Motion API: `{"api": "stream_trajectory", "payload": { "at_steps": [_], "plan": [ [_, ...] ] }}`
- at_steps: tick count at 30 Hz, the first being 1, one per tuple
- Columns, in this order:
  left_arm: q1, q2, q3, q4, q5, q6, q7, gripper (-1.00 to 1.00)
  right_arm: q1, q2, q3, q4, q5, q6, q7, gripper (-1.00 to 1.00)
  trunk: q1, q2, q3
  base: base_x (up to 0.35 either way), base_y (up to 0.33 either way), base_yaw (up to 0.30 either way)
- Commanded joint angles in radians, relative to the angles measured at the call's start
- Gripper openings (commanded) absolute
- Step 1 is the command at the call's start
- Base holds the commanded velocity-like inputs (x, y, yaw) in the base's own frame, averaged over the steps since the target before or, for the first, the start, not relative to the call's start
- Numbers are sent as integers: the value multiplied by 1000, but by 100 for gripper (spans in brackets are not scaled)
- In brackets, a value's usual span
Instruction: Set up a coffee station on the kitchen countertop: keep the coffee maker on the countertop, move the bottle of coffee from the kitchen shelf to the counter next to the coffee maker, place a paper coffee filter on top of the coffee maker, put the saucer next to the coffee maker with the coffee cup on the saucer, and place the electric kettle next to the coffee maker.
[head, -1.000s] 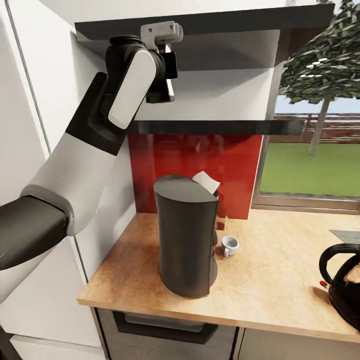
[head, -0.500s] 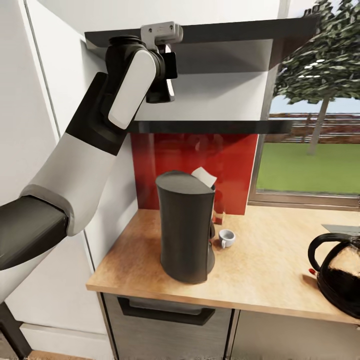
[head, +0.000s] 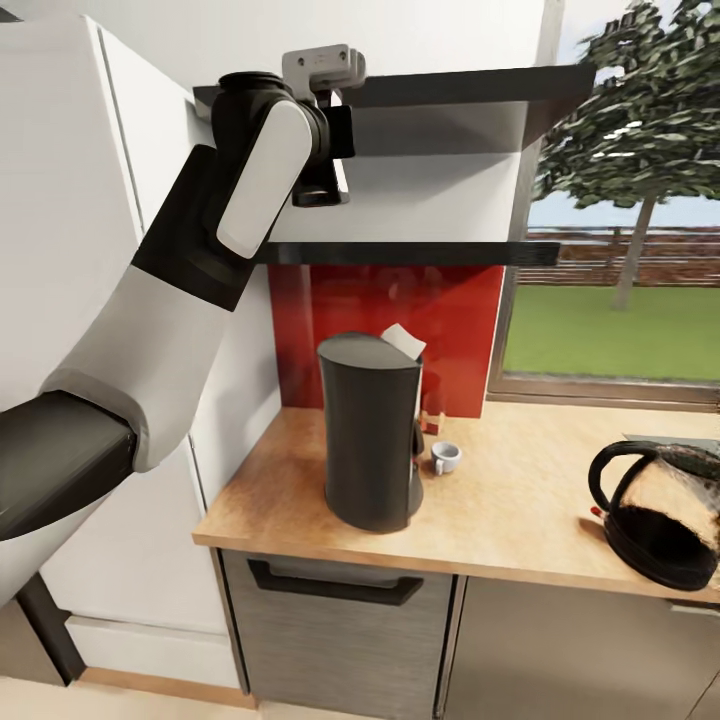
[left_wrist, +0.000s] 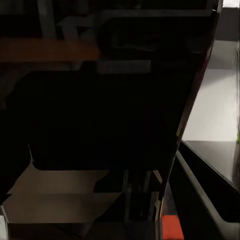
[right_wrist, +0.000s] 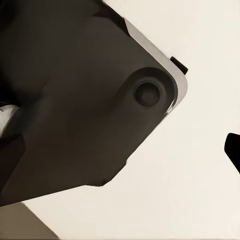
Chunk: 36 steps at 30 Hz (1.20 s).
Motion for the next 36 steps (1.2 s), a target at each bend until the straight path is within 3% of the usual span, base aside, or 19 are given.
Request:
{"api": "stream_trajectory", "payload": {
  "at_steps": [1,24,29,33,36],
  "plan": [
    [-1,0,-1,0,8,1,9,-100,0,0,-8,-1,10,-3,4,100,0,-1,-2,-295,0,0],
    [-1,0,-1,-13,9,5,-6,-100,0,0,-8,-1,10,-3,4,100,0,-1,-2,-125,0,0],
    [-1,0,-1,-42,10,17,-105,-100,0,0,-8,-1,10,-3,4,100,0,-1,-2,-2,0,0],
    [4,0,-1,-81,10,42,-237,-100,0,-1,-8,-1,11,-3,4,100,0,-1,-2,0,0,0],
    [57,0,0,-163,10,57,-277,-100,0,-1,-8,-1,11,-3,4,100,0,-1,-2,0,0,0]
  ]
}}
